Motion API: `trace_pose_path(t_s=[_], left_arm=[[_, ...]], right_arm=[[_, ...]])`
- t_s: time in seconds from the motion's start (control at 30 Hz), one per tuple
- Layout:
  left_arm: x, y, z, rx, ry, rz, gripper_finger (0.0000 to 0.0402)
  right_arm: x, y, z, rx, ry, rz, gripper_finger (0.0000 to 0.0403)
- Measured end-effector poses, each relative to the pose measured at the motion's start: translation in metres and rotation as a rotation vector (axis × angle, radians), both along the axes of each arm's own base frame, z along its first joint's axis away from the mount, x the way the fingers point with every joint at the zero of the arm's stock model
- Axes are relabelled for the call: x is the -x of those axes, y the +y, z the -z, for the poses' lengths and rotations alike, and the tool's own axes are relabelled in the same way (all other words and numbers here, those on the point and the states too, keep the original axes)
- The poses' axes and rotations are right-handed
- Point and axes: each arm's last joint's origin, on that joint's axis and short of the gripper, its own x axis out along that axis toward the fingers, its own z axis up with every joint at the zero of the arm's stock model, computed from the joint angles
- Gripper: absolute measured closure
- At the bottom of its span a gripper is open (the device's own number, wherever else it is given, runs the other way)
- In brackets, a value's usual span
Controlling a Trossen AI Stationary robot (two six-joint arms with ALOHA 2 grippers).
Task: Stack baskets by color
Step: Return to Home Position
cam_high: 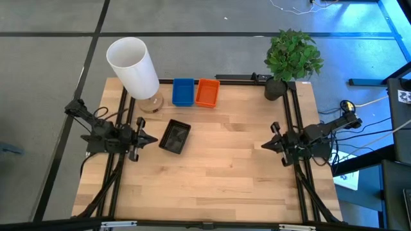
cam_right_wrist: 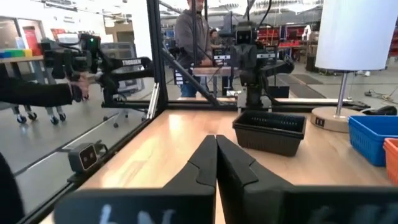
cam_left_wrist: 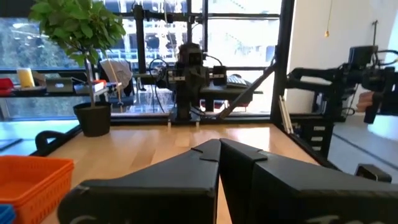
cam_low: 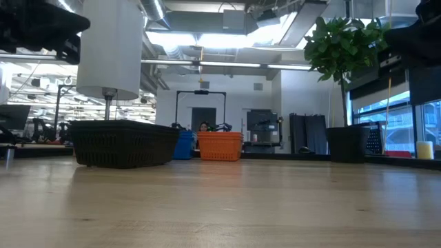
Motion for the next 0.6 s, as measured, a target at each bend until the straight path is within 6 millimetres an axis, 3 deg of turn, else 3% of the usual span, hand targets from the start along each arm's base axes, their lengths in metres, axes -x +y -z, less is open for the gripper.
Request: trace_pose_path(t_s=[0.3, 0.6], left_arm=[[-0.0011, -0.0005, 0.0069, -0.042, 0.064, -0.006, 0.0401], [-0.0011, 0.0010, 0.0070, -0.055, 0.070, -0.063, 0.0401]], right_arm=[[-0.0004, -0.0007, 0.0001, 0.203, -0.041, 0.030, 0.0403], [-0.0004, -0.0007, 0.0001, 0.200, -0.040, 0.031, 0.0403]])
